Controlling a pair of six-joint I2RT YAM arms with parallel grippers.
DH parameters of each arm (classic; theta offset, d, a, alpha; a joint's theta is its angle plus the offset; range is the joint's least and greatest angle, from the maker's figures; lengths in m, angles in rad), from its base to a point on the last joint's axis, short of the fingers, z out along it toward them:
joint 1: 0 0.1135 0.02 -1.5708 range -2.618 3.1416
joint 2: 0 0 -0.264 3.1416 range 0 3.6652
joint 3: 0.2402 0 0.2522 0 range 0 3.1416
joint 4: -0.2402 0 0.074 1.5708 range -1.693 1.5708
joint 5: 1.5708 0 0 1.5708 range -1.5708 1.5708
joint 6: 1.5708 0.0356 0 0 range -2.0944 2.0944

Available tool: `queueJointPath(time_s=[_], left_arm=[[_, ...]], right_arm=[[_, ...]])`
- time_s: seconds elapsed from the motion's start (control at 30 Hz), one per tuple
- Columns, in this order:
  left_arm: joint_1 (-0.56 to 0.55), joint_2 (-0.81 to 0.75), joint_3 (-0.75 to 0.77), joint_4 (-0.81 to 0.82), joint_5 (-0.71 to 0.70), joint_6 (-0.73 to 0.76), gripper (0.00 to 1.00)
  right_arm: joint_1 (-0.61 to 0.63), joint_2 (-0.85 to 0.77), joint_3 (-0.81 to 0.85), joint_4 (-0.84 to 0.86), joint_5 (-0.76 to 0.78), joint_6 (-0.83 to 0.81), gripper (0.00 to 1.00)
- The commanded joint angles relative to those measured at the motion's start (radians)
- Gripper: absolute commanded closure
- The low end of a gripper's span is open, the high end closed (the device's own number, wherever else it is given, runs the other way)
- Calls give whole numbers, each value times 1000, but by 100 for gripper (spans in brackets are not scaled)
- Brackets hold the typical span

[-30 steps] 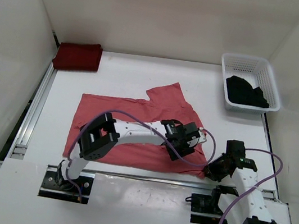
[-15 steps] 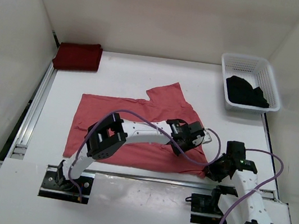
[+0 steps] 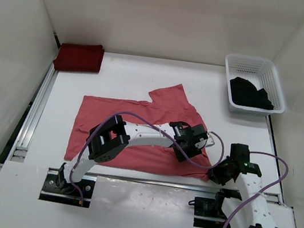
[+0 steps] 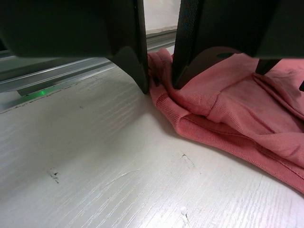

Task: Fold and stack the t-shirts
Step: Fold the flattened tshirt in 1/3 of the way

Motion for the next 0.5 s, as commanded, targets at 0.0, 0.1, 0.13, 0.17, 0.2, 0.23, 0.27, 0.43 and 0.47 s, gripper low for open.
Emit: queueJointPath(time_s=[0.0, 0.1, 0.13, 0.17, 0.2, 0.23, 0.27, 0.43, 0.47], left_arm=[[-1, -3, 34, 0, -17, 1, 40], [-1, -3, 25, 0, -3, 1, 55], [-1, -3, 25, 0, -3, 1, 57], [-1, -3, 25, 0, 9, 1, 65], [-1, -3, 25, 0, 9, 1, 65], [-1, -3, 25, -9, 18, 1, 63], [-1, -3, 25, -10, 18, 1, 51], [-1, -3, 49, -10, 50, 1, 29], [-1, 8, 63, -10, 66, 1, 29]], right_arm=[[1, -1, -19, 7, 53, 0, 70], [1, -10, -19, 7, 53, 0, 70], [1, -10, -19, 7, 53, 0, 70], [1, -10, -19, 7, 53, 0, 70], [1, -1, -19, 7, 53, 0, 70], [1, -1, -19, 7, 53, 0, 70], [1, -1, -19, 7, 53, 0, 70], [1, -1, -19, 7, 53, 0, 70], [1, -1, -19, 7, 53, 0, 70]])
